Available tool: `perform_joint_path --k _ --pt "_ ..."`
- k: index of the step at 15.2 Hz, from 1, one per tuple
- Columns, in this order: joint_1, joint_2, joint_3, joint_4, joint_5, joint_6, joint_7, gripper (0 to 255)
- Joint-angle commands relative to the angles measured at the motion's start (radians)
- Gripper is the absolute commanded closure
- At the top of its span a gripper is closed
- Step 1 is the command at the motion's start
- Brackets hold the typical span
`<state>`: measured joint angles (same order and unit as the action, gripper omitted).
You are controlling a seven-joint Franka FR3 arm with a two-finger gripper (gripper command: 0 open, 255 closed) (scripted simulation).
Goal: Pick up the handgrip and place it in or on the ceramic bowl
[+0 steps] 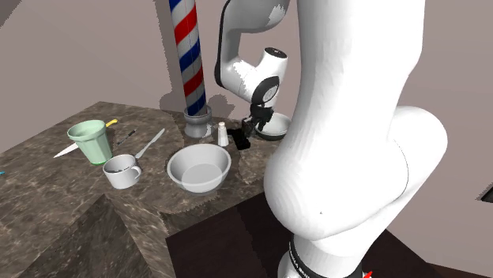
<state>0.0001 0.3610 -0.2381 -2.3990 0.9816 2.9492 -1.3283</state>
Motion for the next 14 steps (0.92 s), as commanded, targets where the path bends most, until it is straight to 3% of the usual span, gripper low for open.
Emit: perform_joint_path --k 1,3,5,9,14 --pt "0.089 0.061 -0.088 0.070 -0.154 -0.065 0.221 0" --pt "0.170 0.151 -0.174 0.182 -0.260 -0.170 0.406 0" --pt "0.211 0.250 -0.224 0.313 -0.323 -0.285 0.548 0" --pt "0.212 0.444 -0.261 0.594 -0.390 -0.511 0.754 0" --pt "0.192 0.498 -0.232 0.616 -0.365 -0.478 0.740 0"
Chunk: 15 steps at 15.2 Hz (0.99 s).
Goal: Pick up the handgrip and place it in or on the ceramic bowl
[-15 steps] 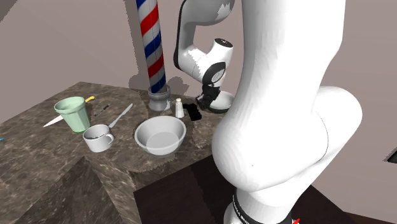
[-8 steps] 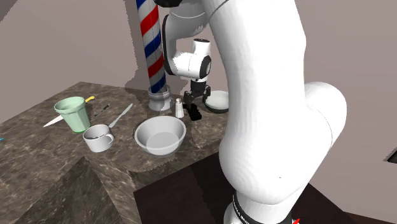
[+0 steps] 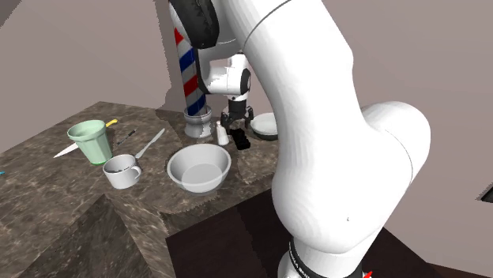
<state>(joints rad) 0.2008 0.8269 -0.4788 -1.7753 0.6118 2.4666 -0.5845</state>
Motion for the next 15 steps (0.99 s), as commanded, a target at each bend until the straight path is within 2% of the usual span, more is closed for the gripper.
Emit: perform_joint_path --k 1,10,11,14,15 --pt "-0.013 0.042 0.014 -0.003 0.009 0.011 -0.007 0" --pt "-0.026 0.057 0.030 0.005 0.008 0.024 -0.006 0" --pt "-0.035 0.053 0.032 -0.009 0.012 0.033 -0.022 255" --pt "-0.034 0.079 0.025 0.057 -0.002 -0.007 0.010 255" --pt "-0.028 0.075 0.027 0.046 0.000 0.001 0.010 255"
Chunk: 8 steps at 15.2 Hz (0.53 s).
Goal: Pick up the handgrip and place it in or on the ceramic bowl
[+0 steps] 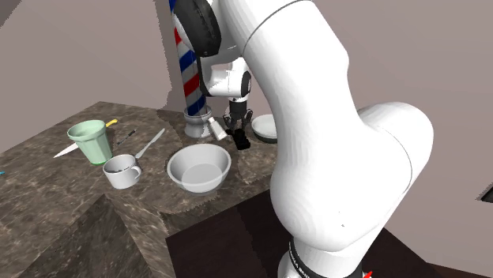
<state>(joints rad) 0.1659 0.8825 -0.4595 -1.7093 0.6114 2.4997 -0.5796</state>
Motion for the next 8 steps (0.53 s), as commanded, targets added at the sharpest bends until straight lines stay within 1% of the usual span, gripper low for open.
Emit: perform_joint_path --k 1,4,5,8 --pt "-0.007 0.026 0.006 -0.002 -0.002 -0.044 -0.001 255" --pt "-0.008 0.058 0.020 0.017 0.007 -0.030 0.007 255" --pt "0.007 0.001 0.012 -0.062 0.006 -0.008 -0.009 255" --pt "0.011 -0.036 0.006 -0.079 -0.020 -0.023 0.005 255"
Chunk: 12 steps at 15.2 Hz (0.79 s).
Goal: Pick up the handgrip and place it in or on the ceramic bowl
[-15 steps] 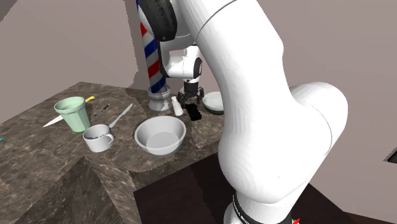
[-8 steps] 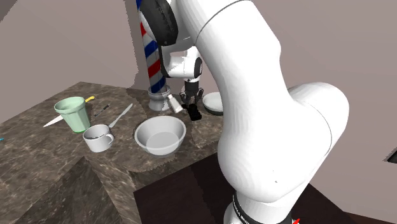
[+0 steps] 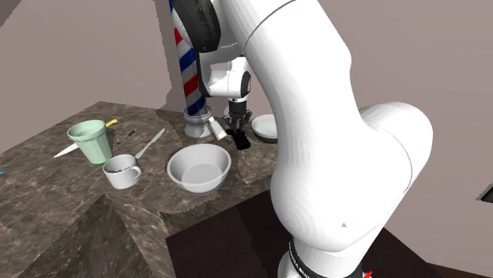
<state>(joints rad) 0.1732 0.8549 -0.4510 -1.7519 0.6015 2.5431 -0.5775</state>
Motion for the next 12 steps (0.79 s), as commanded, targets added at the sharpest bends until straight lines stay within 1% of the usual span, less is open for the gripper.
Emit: perform_joint_path --k 1,4,5,6,8,12 --pt "0.006 -0.021 -0.006 -0.042 -0.017 -0.072 0.007 255" --pt "0.018 -0.053 -0.022 -0.056 -0.033 -0.091 0.016 255" --pt "0.014 -0.044 -0.018 -0.048 -0.027 -0.080 0.013 255" --pt "0.014 -0.044 -0.018 -0.048 -0.027 -0.080 0.013 0" --pt "0.019 -0.004 -0.044 0.065 -0.085 -0.173 0.049 0" --pt "0.006 0.036 -0.025 0.079 -0.068 -0.146 0.040 0"
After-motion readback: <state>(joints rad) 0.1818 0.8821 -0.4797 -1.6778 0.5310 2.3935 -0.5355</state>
